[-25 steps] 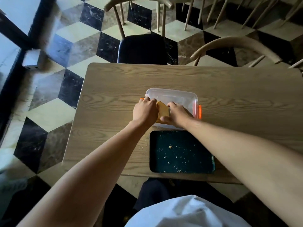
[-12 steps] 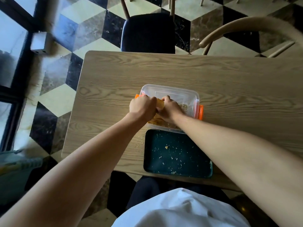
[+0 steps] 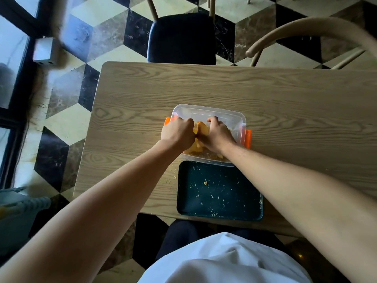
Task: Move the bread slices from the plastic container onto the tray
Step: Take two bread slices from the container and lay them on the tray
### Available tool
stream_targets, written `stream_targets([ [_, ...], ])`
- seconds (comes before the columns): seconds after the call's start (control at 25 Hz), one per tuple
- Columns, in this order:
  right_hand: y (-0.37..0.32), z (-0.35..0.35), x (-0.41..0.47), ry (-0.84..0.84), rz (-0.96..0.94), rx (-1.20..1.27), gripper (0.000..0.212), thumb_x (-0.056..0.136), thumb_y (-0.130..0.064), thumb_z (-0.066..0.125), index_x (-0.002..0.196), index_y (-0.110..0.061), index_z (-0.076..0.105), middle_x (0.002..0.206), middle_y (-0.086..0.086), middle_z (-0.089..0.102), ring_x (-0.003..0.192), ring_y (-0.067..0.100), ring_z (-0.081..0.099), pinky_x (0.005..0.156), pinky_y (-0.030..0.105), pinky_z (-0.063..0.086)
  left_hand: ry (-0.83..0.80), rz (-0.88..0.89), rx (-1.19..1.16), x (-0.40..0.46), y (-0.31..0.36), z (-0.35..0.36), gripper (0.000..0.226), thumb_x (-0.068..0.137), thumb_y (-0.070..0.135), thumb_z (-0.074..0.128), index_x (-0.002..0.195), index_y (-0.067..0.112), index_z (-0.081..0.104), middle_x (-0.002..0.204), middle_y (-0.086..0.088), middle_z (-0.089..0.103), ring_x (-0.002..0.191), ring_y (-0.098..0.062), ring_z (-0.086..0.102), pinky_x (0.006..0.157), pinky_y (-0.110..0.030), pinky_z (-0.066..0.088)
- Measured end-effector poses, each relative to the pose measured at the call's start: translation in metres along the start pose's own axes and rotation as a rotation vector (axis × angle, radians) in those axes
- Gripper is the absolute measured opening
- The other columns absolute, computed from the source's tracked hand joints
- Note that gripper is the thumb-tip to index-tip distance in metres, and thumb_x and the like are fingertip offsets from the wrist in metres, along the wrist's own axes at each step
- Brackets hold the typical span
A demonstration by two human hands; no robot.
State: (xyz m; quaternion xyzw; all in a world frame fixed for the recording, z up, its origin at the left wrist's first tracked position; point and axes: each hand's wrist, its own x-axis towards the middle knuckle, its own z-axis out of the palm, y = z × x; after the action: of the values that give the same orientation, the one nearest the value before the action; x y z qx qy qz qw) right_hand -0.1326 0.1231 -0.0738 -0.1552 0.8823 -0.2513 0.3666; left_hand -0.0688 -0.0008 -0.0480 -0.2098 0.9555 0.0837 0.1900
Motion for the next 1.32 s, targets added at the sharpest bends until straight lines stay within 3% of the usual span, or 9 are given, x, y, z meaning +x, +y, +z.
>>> stream_targets([
  [0.2, 0.002, 0.001, -0.002, 0.101, -0.003, 0.009, 0.062, 0.092, -0.044, 0.061, 0.138, -0.009, 0.038, 0.133, 0.02, 0.054, 0.115, 0.034, 0.056, 0.081, 0.033, 0.04, -0.023, 0.023, -0.026, 0.006, 0.009, 0.001, 0.041, 0.081, 0.013, 0.064, 0.058, 0.022, 0.031, 0.089, -0.004, 0.043, 0.06, -0.024, 0.045, 0.043, -0.024, 0.023],
  [0.28, 0.003, 0.001, -0.004, 0.113, 0.0, 0.004, 0.061, 0.092, -0.042, 0.061, 0.138, -0.008, 0.039, 0.133, 0.021, 0.054, 0.116, 0.035, 0.056, 0.085, 0.035, 0.043, 0.007, 0.043, 0.017, 0.004, 0.011, 0.003, 0.031, 0.078, 0.012, 0.066, 0.06, 0.017, 0.041, 0.097, -0.009, 0.046, 0.065, -0.022, 0.045, 0.05, -0.026, 0.031],
  [0.44, 0.003, 0.0, -0.006, 0.125, 0.009, -0.03, 0.056, 0.092, -0.038, 0.06, 0.135, -0.008, 0.04, 0.131, 0.021, 0.055, 0.112, 0.036, 0.058, 0.08, 0.034, 0.042, 0.106, 0.13, 0.083, 0.005, 0.011, 0.005, 0.007, 0.079, 0.015, 0.065, 0.081, 0.009, 0.064, 0.101, -0.016, 0.062, 0.099, -0.034, 0.053, 0.071, -0.037, 0.038],
  [0.72, -0.002, -0.001, -0.011, 0.172, 0.085, -0.082, 0.048, 0.087, -0.017, 0.062, 0.128, -0.002, 0.04, 0.122, 0.023, 0.059, 0.103, 0.038, 0.061, 0.071, 0.035, 0.04, 0.077, 0.084, -0.194, 0.007, 0.022, 0.015, 0.037, 0.081, 0.021, 0.072, 0.11, 0.006, 0.056, 0.105, -0.019, 0.066, 0.094, -0.037, 0.062, 0.069, -0.038, 0.048],
  [0.88, 0.002, -0.002, -0.013, 0.206, 0.104, -0.108, 0.047, 0.091, -0.014, 0.064, 0.128, 0.001, 0.04, 0.119, 0.025, 0.063, 0.101, 0.04, 0.064, 0.069, 0.036, 0.042, 0.001, -0.068, -0.368, 0.005, 0.029, 0.023, 0.039, 0.077, 0.032, 0.078, 0.091, 0.01, 0.049, 0.104, -0.014, 0.062, 0.084, -0.026, 0.051, 0.067, -0.032, 0.034],
  [1.0, 0.003, -0.001, -0.009, 0.235, 0.161, -0.073, 0.03, 0.099, -0.014, 0.051, 0.125, -0.004, 0.041, 0.116, 0.02, 0.064, 0.087, 0.032, 0.059, 0.066, 0.036, 0.037, -0.013, -0.161, -0.4, 0.004, 0.031, 0.028, 0.036, 0.078, 0.024, 0.078, 0.087, 0.013, 0.045, 0.108, -0.016, 0.058, 0.079, -0.022, 0.043, 0.067, -0.03, 0.033],
  [1.16, 0.006, 0.004, -0.004, 0.263, 0.127, -0.163, 0.023, 0.105, -0.022, 0.033, 0.109, -0.007, 0.05, 0.113, 0.021, 0.066, 0.083, 0.028, 0.054, 0.07, 0.037, 0.039, 0.01, -0.189, -0.388, 0.001, 0.035, 0.024, 0.033, 0.079, 0.015, 0.075, 0.073, 0.013, 0.043, 0.09, -0.012, 0.058, 0.077, -0.027, 0.052, 0.064, -0.033, 0.034],
  [1.24, 0.004, 0.005, -0.004, 0.316, 0.142, -0.163, 0.043, 0.105, -0.029, 0.021, 0.101, -0.006, 0.057, 0.111, 0.022, 0.068, 0.086, 0.031, 0.06, 0.077, 0.041, 0.048, 0.036, -0.204, -0.398, -0.002, 0.039, 0.026, 0.026, 0.079, 0.008, 0.072, 0.077, 0.01, 0.045, 0.084, -0.013, 0.059, 0.083, -0.035, 0.061, 0.064, -0.035, 0.037],
  [1.32, 0.003, 0.003, -0.008, 0.283, 0.172, -0.116, 0.032, 0.103, -0.025, 0.032, 0.111, -0.005, 0.056, 0.116, 0.02, 0.066, 0.095, 0.033, 0.059, 0.084, 0.045, 0.046, 0.06, -0.257, -0.44, -0.006, 0.041, 0.029, 0.025, 0.08, 0.006, 0.07, 0.094, 0.005, 0.05, 0.094, -0.019, 0.065, 0.088, -0.039, 0.064, 0.065, -0.036, 0.04],
])
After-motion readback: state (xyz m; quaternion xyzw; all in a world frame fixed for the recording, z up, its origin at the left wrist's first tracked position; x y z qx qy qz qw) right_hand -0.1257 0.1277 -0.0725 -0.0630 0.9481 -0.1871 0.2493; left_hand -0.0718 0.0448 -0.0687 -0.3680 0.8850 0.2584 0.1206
